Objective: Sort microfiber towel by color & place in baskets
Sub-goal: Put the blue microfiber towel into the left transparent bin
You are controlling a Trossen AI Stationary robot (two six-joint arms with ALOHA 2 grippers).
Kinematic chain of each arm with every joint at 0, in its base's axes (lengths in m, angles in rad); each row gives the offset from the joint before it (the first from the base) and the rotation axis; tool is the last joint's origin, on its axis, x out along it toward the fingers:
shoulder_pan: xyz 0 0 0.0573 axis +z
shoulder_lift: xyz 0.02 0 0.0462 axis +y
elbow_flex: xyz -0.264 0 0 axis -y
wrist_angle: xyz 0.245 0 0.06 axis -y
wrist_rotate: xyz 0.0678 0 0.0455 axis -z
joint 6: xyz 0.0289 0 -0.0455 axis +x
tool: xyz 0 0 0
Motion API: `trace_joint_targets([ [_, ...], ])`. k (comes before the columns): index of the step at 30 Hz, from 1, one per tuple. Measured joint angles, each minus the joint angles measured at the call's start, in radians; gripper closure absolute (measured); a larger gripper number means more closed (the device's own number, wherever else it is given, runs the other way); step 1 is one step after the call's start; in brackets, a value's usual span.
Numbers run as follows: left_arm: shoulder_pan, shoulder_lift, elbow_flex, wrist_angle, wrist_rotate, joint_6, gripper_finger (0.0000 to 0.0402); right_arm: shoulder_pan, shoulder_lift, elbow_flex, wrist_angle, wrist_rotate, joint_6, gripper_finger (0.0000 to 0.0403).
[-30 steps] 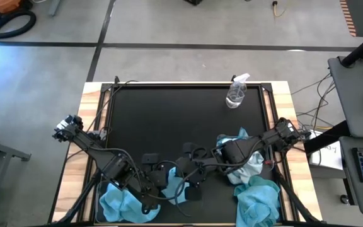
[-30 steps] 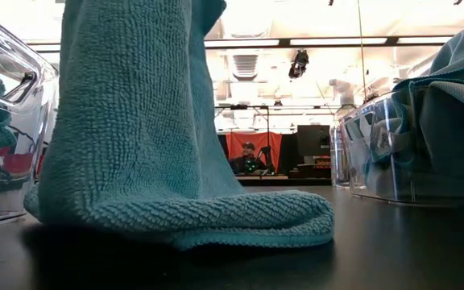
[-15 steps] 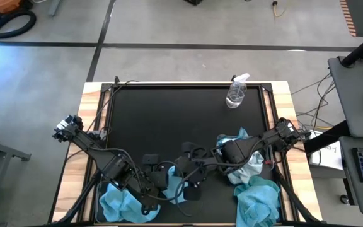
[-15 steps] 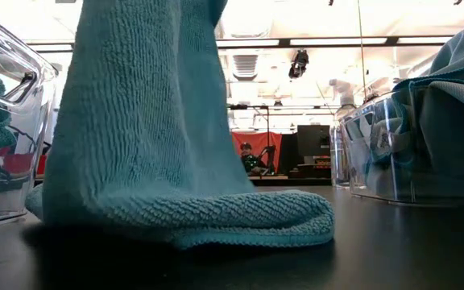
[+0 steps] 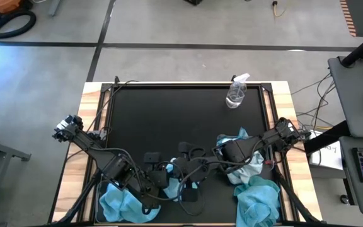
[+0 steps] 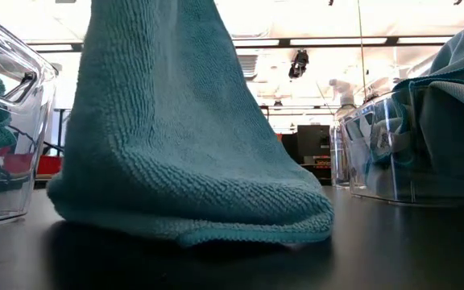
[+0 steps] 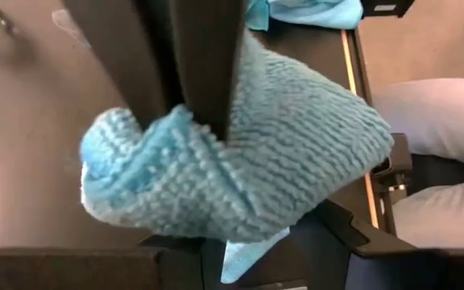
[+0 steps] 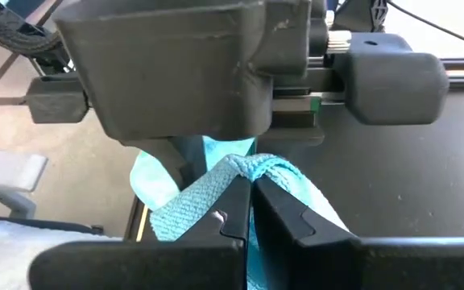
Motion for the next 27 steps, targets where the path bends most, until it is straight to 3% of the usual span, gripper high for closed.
trace_joint_targets([
  [3,0.000,0.000,0.000,-0.017,0.001,0.000,0.0317,0.000,0.000,0.000,0.000,-0.001,0.012,0.0394],
  [8,0.000,0.000,0.000,-0.025,0.013,-0.031,0.0392,0.000,0.000,0.000,-0.022,-0.009,0.028,0.0394],
  [12,0.000,0.000,0.000,-0.033,0.038,-0.033,0.0397,0.000,0.000,0.000,-0.065,-0.012,0.046,0.0394],
  [18,0.000,-0.001,0.000,-0.055,0.039,-0.033,0.0400,0.001,0.000,0.000,-0.108,-0.135,0.102,0.0390],
  [21,0.000,-0.002,0.000,-0.067,0.039,-0.034,0.0401,0.004,-0.001,0.000,-0.123,-0.214,0.137,0.0375],
  [27,0.000,-0.026,0.000,-0.079,0.040,-0.062,0.0401,0.026,-0.001,0.000,-0.216,-0.212,0.163,0.0327],
])
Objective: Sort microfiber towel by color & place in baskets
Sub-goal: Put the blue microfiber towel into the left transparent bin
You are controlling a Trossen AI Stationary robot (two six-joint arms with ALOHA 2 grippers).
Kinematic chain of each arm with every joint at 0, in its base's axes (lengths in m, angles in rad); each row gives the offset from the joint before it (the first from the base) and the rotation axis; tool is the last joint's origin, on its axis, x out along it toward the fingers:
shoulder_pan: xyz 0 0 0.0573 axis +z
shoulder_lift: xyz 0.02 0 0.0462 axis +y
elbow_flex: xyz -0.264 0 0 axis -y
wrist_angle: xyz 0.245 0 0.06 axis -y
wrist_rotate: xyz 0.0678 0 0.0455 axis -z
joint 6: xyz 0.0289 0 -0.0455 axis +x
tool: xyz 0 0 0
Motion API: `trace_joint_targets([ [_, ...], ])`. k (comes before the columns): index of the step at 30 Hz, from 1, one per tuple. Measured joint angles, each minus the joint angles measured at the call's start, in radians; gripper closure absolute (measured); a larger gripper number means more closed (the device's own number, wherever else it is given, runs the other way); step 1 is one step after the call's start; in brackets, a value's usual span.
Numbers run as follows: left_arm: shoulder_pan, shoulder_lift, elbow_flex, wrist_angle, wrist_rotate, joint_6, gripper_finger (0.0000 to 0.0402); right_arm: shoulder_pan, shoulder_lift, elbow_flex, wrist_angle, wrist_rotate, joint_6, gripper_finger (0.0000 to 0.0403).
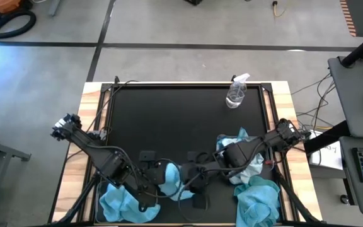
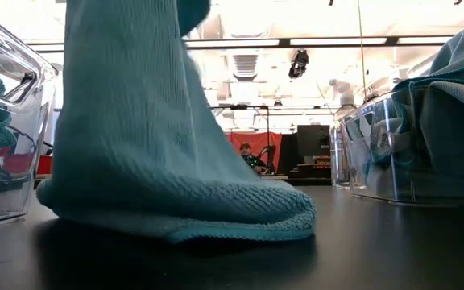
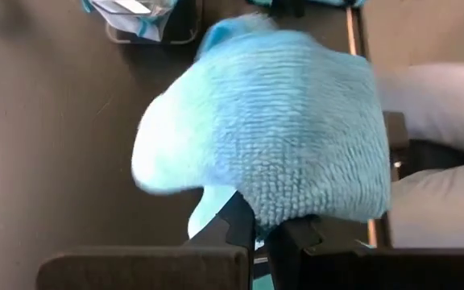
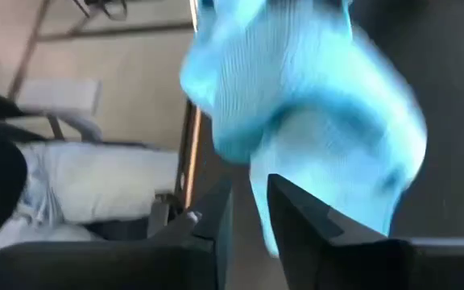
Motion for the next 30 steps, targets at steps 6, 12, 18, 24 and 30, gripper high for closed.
trace_joint_targets([
  [6,-0.013,-0.068,0.076,-0.037,0.041,-0.078,0.0401,0.003,0.000,-0.001,-0.159,0.001,0.051,0.0299],
  [12,-0.090,-0.091,0.257,-0.115,0.068,-0.081,0.0401,0.007,0.000,-0.009,-0.199,0.005,0.075,0.0300],
  [18,-0.206,-0.085,0.451,-0.224,0.068,-0.100,0.0401,0.016,0.001,-0.016,-0.208,0.004,0.075,0.0313],
  [24,-0.354,-0.078,0.609,-0.447,0.050,-0.166,0.0402,0.028,0.001,-0.020,-0.222,0.010,0.098,0.0322],
  [30,-0.491,-0.113,0.575,-0.500,-0.082,-0.369,0.0402,0.043,0.001,-0.024,-0.222,0.015,0.099,0.0322],
])
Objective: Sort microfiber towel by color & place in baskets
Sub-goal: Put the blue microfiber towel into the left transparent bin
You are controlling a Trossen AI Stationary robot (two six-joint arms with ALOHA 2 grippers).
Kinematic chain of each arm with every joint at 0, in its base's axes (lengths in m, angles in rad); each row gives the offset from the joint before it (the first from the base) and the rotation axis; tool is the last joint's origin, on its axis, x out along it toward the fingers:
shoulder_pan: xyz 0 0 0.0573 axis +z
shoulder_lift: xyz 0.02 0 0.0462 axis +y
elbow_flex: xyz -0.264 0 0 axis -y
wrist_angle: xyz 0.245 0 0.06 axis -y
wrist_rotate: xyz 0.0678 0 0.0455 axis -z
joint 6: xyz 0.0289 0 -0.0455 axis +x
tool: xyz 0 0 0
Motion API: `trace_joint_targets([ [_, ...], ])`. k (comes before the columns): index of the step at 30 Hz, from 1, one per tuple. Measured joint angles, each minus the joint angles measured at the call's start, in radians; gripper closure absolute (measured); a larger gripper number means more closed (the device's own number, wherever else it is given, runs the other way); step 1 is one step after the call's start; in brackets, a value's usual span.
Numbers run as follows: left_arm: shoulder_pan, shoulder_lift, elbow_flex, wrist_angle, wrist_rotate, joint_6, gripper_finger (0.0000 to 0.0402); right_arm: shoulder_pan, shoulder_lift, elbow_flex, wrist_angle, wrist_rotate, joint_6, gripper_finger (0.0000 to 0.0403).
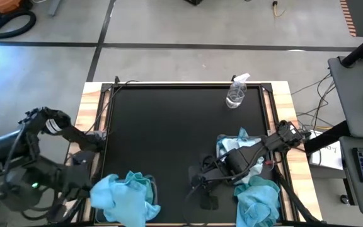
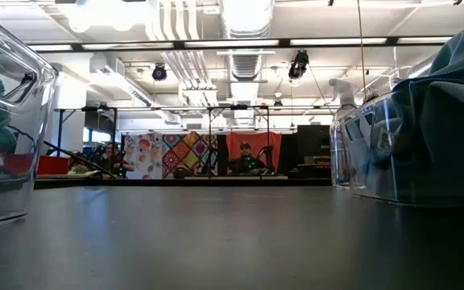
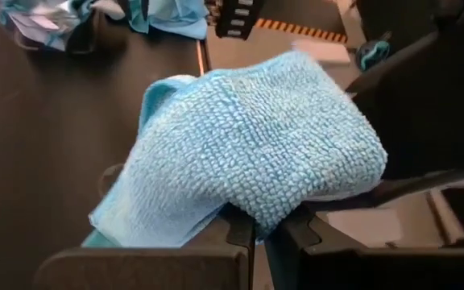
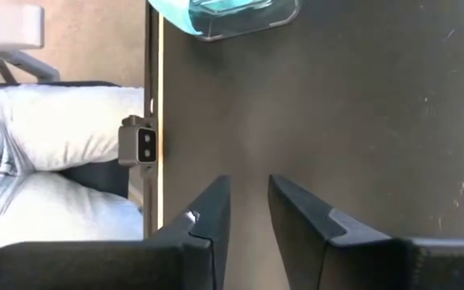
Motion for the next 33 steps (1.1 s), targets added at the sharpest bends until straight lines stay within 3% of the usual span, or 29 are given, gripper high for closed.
trace_joint_targets([
  [8,-0.113,0.000,-0.112,0.003,-0.100,-0.135,0.0402,0.018,0.002,-0.015,0.001,0.016,0.000,0.0324],
  [24,-0.183,-0.025,-0.694,0.011,-0.069,-0.587,0.0401,0.050,0.002,-0.029,0.001,0.015,0.000,0.0329],
  [28,-0.183,-0.029,-0.804,0.110,-0.027,-0.678,0.0401,0.050,0.002,-0.029,0.001,0.015,-0.002,0.0330],
  [33,-0.181,-0.029,-0.911,0.313,-0.016,-0.670,0.0401,0.050,0.002,-0.029,0.001,0.015,-0.005,0.0330],
])
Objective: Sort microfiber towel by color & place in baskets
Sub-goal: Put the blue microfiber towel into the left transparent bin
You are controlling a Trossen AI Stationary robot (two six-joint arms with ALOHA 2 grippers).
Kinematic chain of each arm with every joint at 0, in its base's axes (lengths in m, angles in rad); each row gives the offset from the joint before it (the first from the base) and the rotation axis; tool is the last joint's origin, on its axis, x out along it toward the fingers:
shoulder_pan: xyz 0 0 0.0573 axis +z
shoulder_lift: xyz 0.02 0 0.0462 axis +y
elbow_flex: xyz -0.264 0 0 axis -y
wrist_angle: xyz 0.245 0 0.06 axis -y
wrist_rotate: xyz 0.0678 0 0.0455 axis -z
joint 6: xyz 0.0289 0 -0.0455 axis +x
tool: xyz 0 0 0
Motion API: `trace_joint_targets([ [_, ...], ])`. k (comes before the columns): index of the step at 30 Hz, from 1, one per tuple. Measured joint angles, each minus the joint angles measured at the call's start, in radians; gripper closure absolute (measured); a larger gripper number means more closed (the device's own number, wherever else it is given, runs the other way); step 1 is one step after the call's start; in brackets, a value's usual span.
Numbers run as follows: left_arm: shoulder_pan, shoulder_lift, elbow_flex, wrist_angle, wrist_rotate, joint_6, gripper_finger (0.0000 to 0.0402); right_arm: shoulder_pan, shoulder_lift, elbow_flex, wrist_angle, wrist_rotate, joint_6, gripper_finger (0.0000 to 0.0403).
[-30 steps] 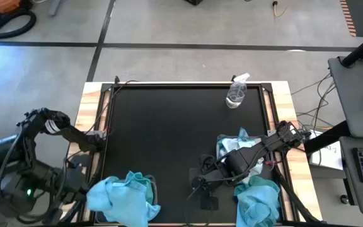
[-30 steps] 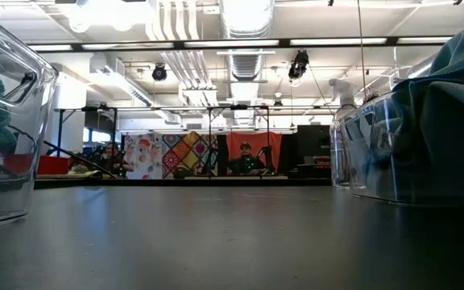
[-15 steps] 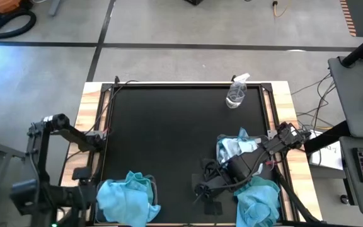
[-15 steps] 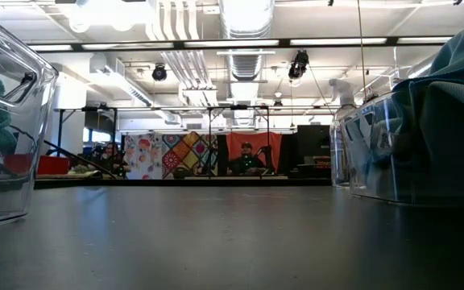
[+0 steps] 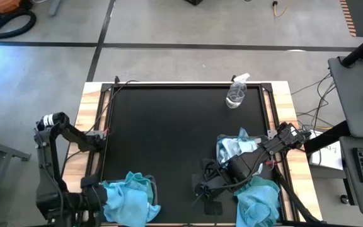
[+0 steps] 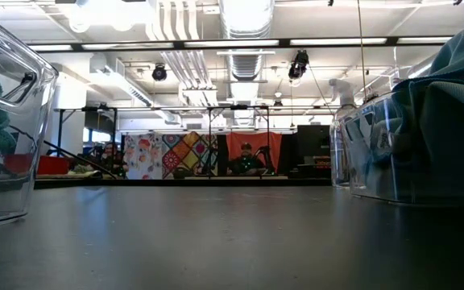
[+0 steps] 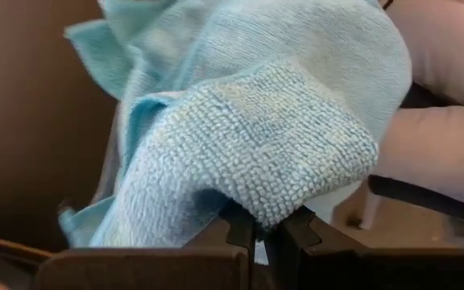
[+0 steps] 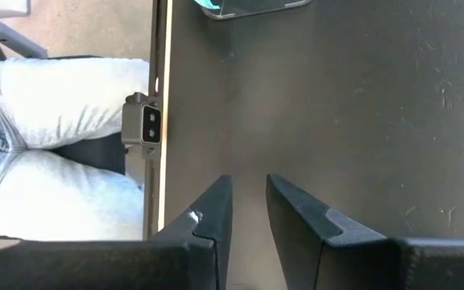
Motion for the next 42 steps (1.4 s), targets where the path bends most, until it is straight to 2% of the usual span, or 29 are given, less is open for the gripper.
trace_joint_targets([
  [3,0.012,0.000,-0.032,0.062,0.001,0.000,0.0401,0.000,0.000,0.000,0.000,0.000,-0.004,0.0330],
  [14,0.089,0.011,-0.036,0.064,-0.006,0.000,0.0401,0.000,0.000,0.000,0.000,-0.001,-0.059,0.0330],
  [21,0.160,0.014,-0.036,0.106,0.014,-0.106,0.0400,0.000,0.000,0.000,-0.001,-0.001,-0.059,0.0330],
  [25,0.176,0.014,-0.016,0.181,0.075,-0.108,0.0379,0.000,0.000,0.000,-0.003,-0.002,-0.059,0.0330],
  [29,0.176,0.014,0.024,0.198,0.083,-0.129,0.0349,0.000,0.000,0.000,-0.016,-0.003,-0.082,0.0330],
  [36,0.176,0.014,0.161,0.093,0.104,-0.102,0.0301,0.000,0.000,0.000,-0.078,-0.003,-0.112,0.0330],
  [40,0.175,0.014,0.227,-0.007,0.104,-0.084,0.0290,0.003,0.000,0.000,-0.103,-0.003,-0.107,0.0330],
  [42,0.177,0.014,0.253,-0.047,0.072,-0.059,0.0288,0.006,0.000,0.000,-0.124,-0.002,-0.083,0.0330],
])
